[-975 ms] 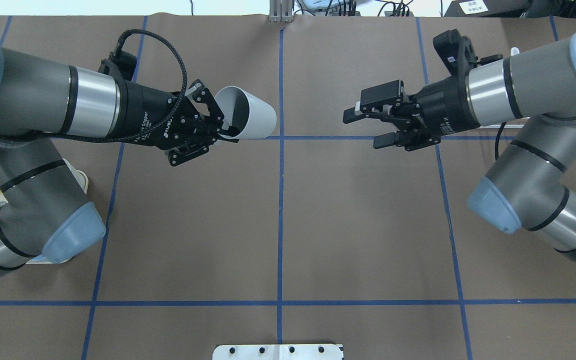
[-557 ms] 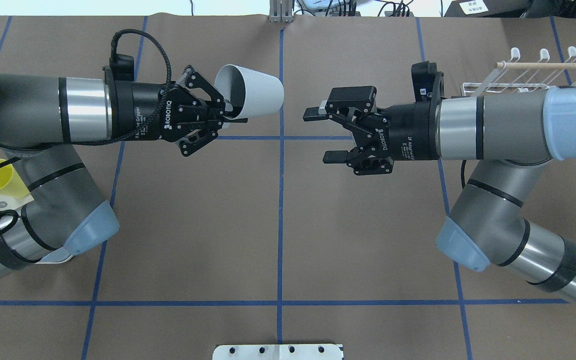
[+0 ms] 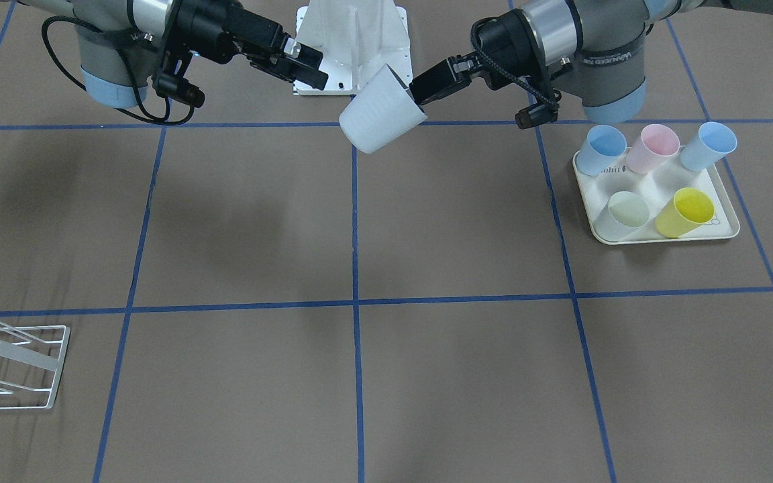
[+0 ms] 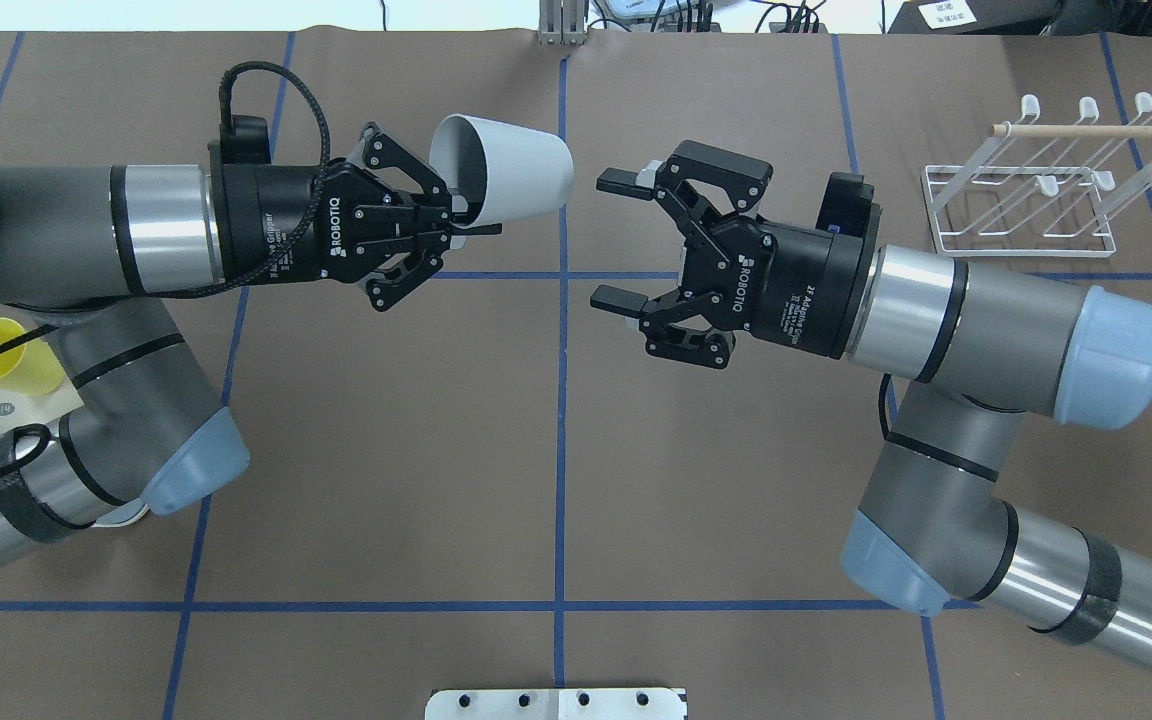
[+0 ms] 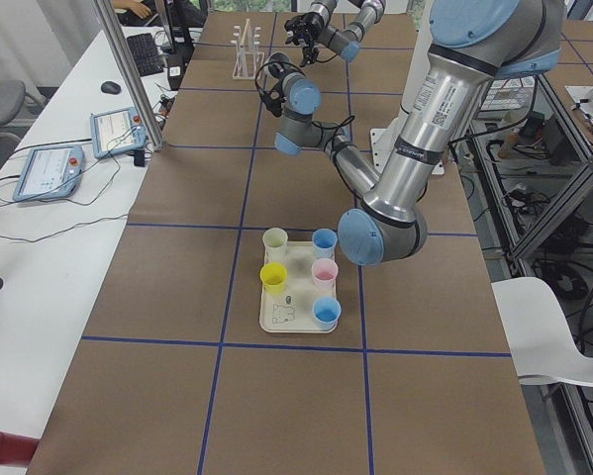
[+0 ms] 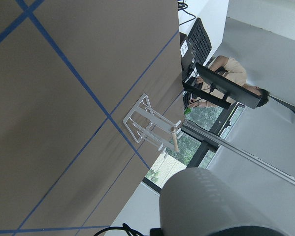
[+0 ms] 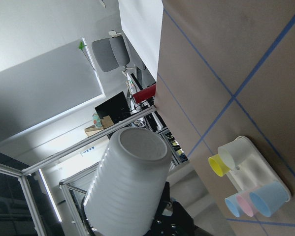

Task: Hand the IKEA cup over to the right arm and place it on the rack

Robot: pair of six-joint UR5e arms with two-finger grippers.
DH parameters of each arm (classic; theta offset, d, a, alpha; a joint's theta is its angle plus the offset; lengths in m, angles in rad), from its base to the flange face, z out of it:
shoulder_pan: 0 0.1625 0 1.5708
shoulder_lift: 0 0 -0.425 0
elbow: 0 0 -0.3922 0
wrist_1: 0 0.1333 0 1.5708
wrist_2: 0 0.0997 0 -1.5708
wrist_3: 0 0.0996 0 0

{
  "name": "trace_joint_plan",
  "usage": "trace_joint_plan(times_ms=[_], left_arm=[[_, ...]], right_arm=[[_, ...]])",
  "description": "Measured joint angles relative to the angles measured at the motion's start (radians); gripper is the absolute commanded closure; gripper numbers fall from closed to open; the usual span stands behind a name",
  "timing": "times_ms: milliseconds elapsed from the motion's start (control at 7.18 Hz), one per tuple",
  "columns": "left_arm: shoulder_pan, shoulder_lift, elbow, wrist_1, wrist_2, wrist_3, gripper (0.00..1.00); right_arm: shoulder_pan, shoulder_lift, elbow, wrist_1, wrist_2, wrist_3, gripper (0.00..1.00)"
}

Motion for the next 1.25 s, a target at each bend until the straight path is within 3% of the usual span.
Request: trace_joint_plan(times_ms=[975,1253], left_arm=[[0.077,-0.017,-0.035,-0.037,0.022,-0.026,1.00],[0.086,-0.018,-0.043,-0.037,0.022,-0.026,1.00]], right_arm=[[-0.018,0.000,-0.005,0.013,-0.045,0.039,0.05],[-0.018,0.000,-0.005,0.014,-0.044,0.039,0.13]])
